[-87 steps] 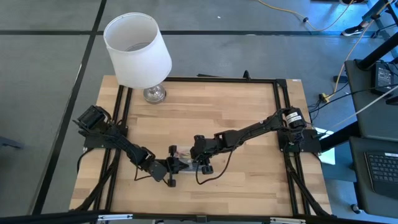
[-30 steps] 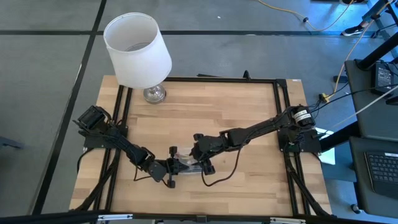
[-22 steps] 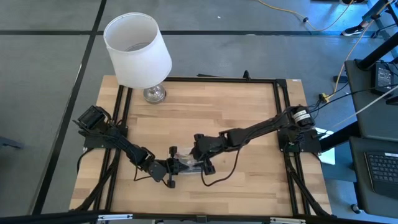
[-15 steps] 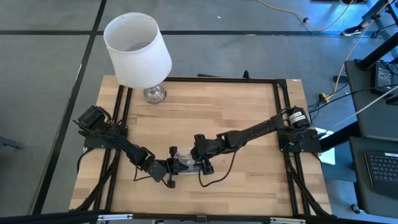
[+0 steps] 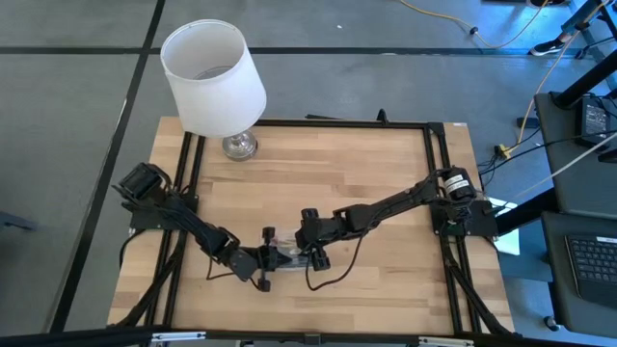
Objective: Pick & place school supplies into a supply box
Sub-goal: Close the transparent supply box
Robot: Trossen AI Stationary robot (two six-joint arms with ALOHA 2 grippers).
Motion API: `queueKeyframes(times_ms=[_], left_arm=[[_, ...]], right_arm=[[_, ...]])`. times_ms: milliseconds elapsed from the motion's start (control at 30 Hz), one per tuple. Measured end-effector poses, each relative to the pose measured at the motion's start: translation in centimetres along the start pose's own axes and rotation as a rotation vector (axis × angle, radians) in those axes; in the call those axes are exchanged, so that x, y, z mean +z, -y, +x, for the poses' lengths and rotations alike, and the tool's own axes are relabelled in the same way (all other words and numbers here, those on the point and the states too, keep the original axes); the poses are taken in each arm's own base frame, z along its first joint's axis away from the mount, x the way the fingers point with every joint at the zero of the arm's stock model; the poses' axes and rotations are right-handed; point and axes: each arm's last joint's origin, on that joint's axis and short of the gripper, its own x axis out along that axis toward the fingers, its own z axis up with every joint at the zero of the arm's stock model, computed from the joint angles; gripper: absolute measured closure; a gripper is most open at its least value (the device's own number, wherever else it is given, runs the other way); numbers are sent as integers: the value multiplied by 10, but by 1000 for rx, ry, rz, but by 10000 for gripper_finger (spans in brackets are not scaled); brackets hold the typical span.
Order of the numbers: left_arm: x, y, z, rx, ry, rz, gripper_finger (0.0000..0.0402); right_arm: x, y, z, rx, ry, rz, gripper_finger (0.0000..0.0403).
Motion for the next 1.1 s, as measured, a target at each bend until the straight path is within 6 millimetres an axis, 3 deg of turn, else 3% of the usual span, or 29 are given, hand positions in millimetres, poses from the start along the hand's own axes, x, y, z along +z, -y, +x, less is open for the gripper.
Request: queueKeyframes(times_ms=[233,433,600,833,1100], left_arm=[[19,0,-15,-63,74,39,398],[21,15,-22,-192,91,113,400],[30,33,-21,-98,91,186,400],[40,56,-16,0,-45,225,401],[25,71,-3,140,-134,257,401]], right_arm=[[-2,0,1,1,-13,4,121],[-3,0,1,-2,-18,39,121],[-3,1,2,-52,-19,77,121],[-4,2,2,-67,-17,104,121],[-4,1,2,-66,-17,94,121]])
